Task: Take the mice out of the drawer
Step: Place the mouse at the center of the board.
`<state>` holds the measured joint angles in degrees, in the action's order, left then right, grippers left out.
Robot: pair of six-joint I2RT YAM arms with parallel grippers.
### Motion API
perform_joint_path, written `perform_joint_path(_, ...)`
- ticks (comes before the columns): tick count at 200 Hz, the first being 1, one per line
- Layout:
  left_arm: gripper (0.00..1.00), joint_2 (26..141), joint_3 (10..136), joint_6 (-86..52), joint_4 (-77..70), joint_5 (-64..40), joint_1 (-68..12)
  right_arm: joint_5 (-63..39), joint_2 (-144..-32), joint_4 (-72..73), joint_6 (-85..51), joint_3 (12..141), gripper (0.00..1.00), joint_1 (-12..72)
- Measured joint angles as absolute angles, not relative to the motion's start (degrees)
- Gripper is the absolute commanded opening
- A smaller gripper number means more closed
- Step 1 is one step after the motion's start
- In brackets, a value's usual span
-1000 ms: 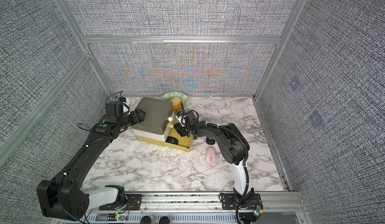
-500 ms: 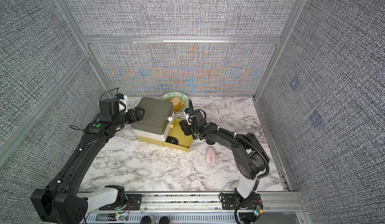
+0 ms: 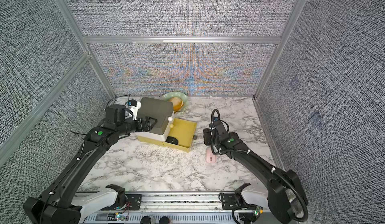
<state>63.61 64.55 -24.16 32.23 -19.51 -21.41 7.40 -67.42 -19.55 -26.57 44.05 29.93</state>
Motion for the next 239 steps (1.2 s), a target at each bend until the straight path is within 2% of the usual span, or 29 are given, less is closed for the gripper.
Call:
perform_joint_path(40, 0.99, 62.0, 62.85, -27.51, 28.27, -19.59, -26.81, 13.47, -60.88, -25.78, -33.12, 38.17, 0.5, 29.56)
perform_joint_path(83, 0.99, 61.32, 59.57, -28.95, 24.91, -19.9, -28.23, 17.04, -60.58, -30.57, -37.6, 34.72, 0.5, 29.26)
perform_joint_path(195, 0.99, 61.01, 57.74, -27.59, 23.7, -19.49, -28.36, 11.92, -65.23, -28.51, -37.28, 29.91, 0.51, 23.14)
perform_joint_path(239, 0.99, 60.75, 57.67, -27.62, 23.68, -18.65, -28.36, 8.19, -68.6, -28.01, -36.03, 30.72, 0.66, 21.69)
